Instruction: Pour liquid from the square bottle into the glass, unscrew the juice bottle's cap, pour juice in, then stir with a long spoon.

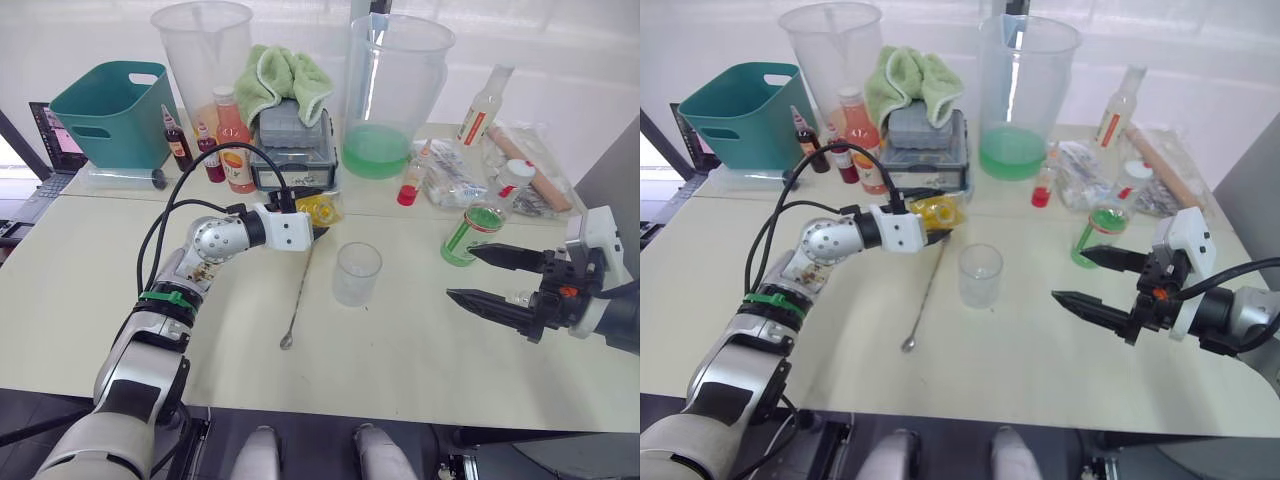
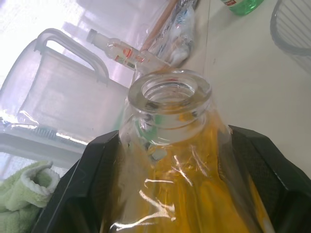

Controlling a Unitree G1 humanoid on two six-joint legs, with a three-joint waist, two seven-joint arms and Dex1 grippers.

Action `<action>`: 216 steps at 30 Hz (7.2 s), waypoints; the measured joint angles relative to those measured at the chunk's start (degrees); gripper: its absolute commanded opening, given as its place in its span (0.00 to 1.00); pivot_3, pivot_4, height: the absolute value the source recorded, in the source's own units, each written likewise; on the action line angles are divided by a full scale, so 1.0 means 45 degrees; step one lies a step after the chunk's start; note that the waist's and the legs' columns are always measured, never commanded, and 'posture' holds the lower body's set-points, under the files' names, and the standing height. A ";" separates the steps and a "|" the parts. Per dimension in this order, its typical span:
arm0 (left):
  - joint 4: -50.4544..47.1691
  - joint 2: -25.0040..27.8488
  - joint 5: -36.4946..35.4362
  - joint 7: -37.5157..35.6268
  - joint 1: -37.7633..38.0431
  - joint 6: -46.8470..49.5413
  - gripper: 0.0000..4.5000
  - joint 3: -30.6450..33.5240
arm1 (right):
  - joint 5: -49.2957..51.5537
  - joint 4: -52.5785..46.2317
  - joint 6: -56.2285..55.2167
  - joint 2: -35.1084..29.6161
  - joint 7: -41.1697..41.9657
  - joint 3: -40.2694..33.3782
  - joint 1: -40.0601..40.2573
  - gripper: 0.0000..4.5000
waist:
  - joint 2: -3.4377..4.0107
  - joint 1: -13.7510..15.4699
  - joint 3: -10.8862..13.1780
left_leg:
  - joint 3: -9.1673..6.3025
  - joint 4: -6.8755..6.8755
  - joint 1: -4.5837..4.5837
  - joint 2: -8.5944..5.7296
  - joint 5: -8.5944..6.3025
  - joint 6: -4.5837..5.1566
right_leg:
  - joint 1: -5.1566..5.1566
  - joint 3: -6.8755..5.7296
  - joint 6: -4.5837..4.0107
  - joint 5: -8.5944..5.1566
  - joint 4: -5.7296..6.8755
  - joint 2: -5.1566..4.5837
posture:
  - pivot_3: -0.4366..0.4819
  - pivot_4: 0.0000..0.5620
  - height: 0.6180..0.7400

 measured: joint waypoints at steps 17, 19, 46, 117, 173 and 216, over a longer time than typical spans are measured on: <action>0.0083 -0.0444 0.1935 0.2394 -0.0113 -0.0568 0.63 -0.0726 | 0.1143 -0.0682 0.0329 0.0089 -0.1133 0.0118 0.0015 1.00 | 0.0000 0.0094 0.0000 | -0.0004 0.0011 0.0001 -0.0002 0.0001 0.0000 | 0.0004 0.0000 0.0002 0.0004 0.0009 0.0000 | 0.48 0.27 0.90; 0.0042 -0.0454 0.2092 0.2587 -0.0113 -0.0586 0.63 -0.0755 | 0.1235 -0.0744 0.0329 0.0091 -0.1204 0.0118 0.0033 1.00 | 0.0000 0.0094 0.0000 | -0.0004 0.0012 0.0001 -0.0002 0.0001 0.0000 | 0.0004 0.0000 0.0002 0.0004 0.0012 0.0000 | 0.48 0.27 0.90; -0.0226 -0.0191 0.5370 0.5838 -0.0719 -0.1630 0.63 -0.1910 | 0.1387 -0.0805 0.0321 0.0091 -0.1585 0.0147 0.0233 1.00 | -0.0002 0.0090 0.0001 | -0.0013 0.0148 0.0005 -0.0020 0.0000 0.0001 | 0.0007 0.0003 0.0012 0.0002 0.0171 0.0000 | 0.48 0.27 0.90; -0.1513 0.0363 0.6750 0.7859 -0.0731 -0.1074 0.63 -0.3099 | 0.0494 -0.0441 -0.0085 0.0166 -0.1598 0.1416 -0.0721 1.00 | -0.0002 0.0077 0.0001 | -0.0014 0.0156 0.0004 -0.0022 0.0000 0.0001 | 0.0002 0.0005 0.0012 0.0003 0.0183 -0.0001 | 0.48 0.27 0.90; -0.4742 -0.0355 -0.6444 0.4310 0.2437 1.3840 0.99 0.6101 | -0.0630 0.1718 -0.0541 0.0760 0.0642 0.4108 -0.4080 1.00 | -0.0004 -0.0251 -0.0001 | -0.0039 0.0162 0.0014 -0.0019 0.0000 -0.0001 | 0.0009 -0.0014 0.0009 0.0004 0.0192 0.0000 | 0.48 0.27 0.90; -1.1046 0.4317 -1.1814 -0.5311 0.8389 1.5353 1.00 0.7293 | -0.1778 0.1698 -0.1877 0.1944 -0.0715 0.2416 -0.0415 1.00 | -0.0001 -0.0595 -0.0003 | -0.0014 0.0148 0.0051 0.0013 -0.0002 -0.0001 | 0.0022 -0.0012 0.0022 -0.0041 0.0185 0.0017 | 0.48 0.27 0.90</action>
